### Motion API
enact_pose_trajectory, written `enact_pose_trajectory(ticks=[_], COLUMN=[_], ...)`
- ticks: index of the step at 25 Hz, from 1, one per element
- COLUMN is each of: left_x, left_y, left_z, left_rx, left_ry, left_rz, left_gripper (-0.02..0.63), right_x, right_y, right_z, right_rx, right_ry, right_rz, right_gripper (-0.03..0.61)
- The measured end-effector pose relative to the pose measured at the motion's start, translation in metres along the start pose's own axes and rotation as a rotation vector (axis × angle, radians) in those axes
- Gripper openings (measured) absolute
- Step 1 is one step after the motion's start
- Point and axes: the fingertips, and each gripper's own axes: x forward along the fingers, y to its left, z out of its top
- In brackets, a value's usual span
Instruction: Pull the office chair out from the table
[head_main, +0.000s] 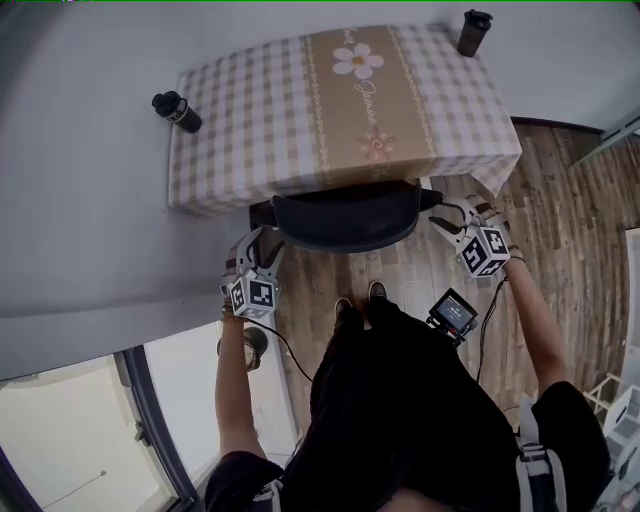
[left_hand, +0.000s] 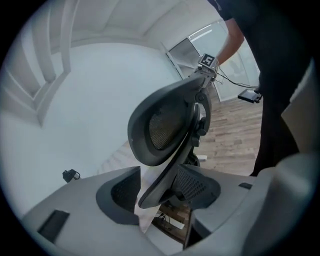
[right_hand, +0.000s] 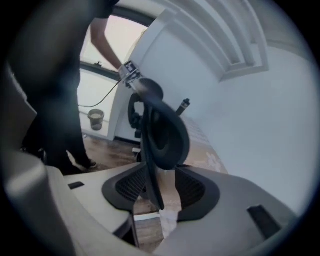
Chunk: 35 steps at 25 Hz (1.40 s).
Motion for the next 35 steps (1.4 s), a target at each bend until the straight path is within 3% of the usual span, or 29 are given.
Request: enact_pose_trajectory(ticks=[4,12,22,26,30,35], left_x=[0.022,0.051,0.07,0.079,0.079,0.083], left_y=[-0.008,-0.021,-0.027,-0.034,-0.038,-0.037], left_z=[-0.012,-0.027,-0.027,-0.029,-0.03,-0.028], left_rx=[0.065,0.162,0.202,0.253,0.263,0.38], left_ry=[0.034,0.084,0.062,0.071,0.067,0.075], left_rz=[-0.087,-0.199,-0.238,-0.262,-0.239,-0.229], left_gripper=[0.242,0.242,0.244,0.21,0.196,0.179], right_x=[0.035,0.073,0.081,0.085,0.086,0.086], right_y=[0.029,0.044,0.044,0.043,0.044,0.041], right_z=[-0.019,-0.029,-0.037,-0.038,-0.037,-0.039], right_rx=[-0.131,-0.152,-0.165,-0.163,-0.148,-0.138], right_ry=[0.104,0.174,0.22,0.233,0.24,0.261], right_rz=[0.133,0.211,0.202,0.208,0.196,0.212], right_gripper=[0.201,0.201,0.169,0.169,0.127,0.126])
